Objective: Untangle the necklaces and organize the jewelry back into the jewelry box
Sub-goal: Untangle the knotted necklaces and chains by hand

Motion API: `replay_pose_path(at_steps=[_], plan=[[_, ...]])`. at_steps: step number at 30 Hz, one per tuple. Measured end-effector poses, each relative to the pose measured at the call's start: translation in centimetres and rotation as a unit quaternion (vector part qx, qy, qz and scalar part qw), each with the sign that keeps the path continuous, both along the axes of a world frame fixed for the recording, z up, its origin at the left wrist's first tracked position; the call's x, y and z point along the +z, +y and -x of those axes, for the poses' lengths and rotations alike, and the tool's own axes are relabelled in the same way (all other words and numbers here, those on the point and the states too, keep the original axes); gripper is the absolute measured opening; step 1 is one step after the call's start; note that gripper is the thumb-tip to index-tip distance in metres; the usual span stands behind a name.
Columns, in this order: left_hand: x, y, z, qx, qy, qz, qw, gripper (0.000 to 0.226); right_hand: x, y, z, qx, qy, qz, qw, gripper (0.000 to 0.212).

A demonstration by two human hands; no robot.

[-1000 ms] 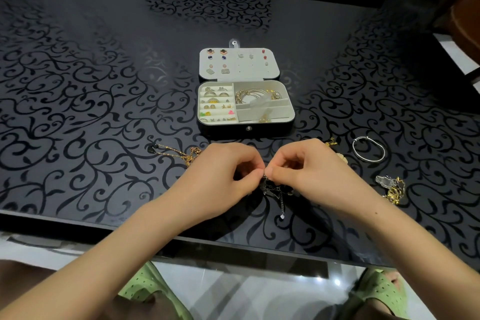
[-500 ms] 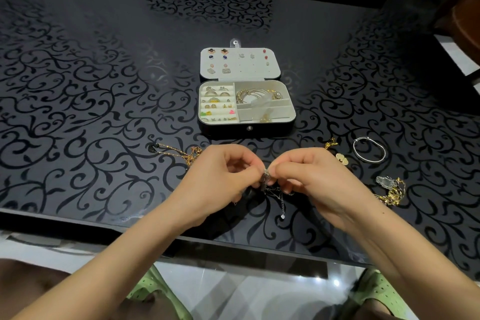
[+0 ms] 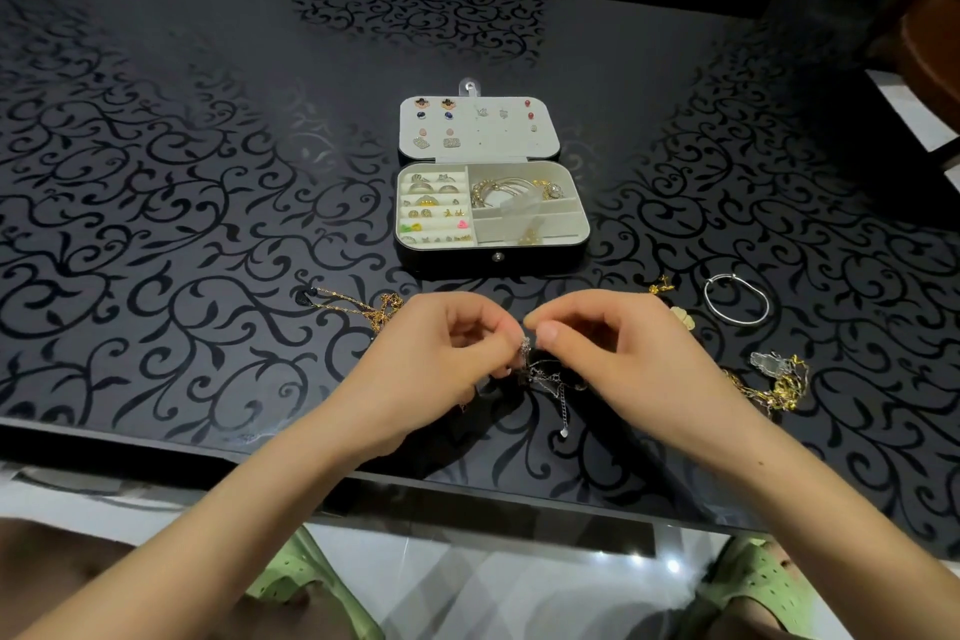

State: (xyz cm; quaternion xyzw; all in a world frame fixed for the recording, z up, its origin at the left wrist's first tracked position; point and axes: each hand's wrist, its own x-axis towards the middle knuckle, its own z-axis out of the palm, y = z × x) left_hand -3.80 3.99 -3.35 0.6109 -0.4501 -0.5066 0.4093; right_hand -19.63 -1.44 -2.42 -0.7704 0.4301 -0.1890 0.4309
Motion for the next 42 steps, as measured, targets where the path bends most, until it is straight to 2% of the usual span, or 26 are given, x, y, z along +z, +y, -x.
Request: replay_pose_path(at_steps=[6, 11, 15, 22, 26, 30, 35, 37, 40, 42], plan=[[0.08, -0.27, 0.07, -0.002, 0.065, -0.007, 0.998, 0.024, 0.15, 0.43, -0.03, 0.014, 0.008, 0.056, 0.998, 0.015], [0.1, -0.37, 0.19, 0.014, 0.047, 0.008, 0.999, 0.024, 0.06, 0.56, -0.61, -0.009, 0.017, 0.098, 0.995, 0.026], [-0.35, -0.33, 0.23, 0.019, -0.012, 0.016, 1.0, 0.019, 0.0, 0.7, -0.89, -0.055, 0.009, 0.1, 0.993, 0.016], [-0.75, -0.34, -0.18, 0.013, -0.03, 0.004, 0.999, 0.013, 0.35, 0.45, -0.57, -0.09, -0.098, -0.049, 0.99, 0.01], [-0.74, -0.23, -0.16, 0.018, 0.002, -0.003, 1.0, 0.014, -0.21, 0.01, -0.41, -0.13, -0.166, -0.141, 0.967, 0.008], [-0.45, -0.27, -0.05, 0.03, 0.04, 0.003, 0.999, 0.019, -0.04, -0.17, -0.67, -0.119, -0.207, -0.235, 0.942, 0.014], [-0.31, -0.37, -0.33, 0.054, 0.053, 0.024, 0.997, 0.022, -0.07, 0.12, -0.38, -0.077, -0.112, -0.209, 0.969, 0.01], [-0.35, -0.35, -0.26, 0.058, 0.071, 0.02, 0.996, 0.024, 0.0, 0.05, -0.19, -0.092, -0.129, -0.214, 0.964, 0.01], [-0.41, -0.27, -0.14, 0.062, 0.097, 0.009, 0.993, 0.03, 0.13, -0.14, -0.05, -0.11, -0.198, -0.262, 0.938, 0.01], [-0.36, -0.2, -0.03, 0.058, 0.104, 0.009, 0.993, 0.036, 0.08, -0.14, -0.05, -0.102, -0.217, -0.285, 0.928, 0.016]])
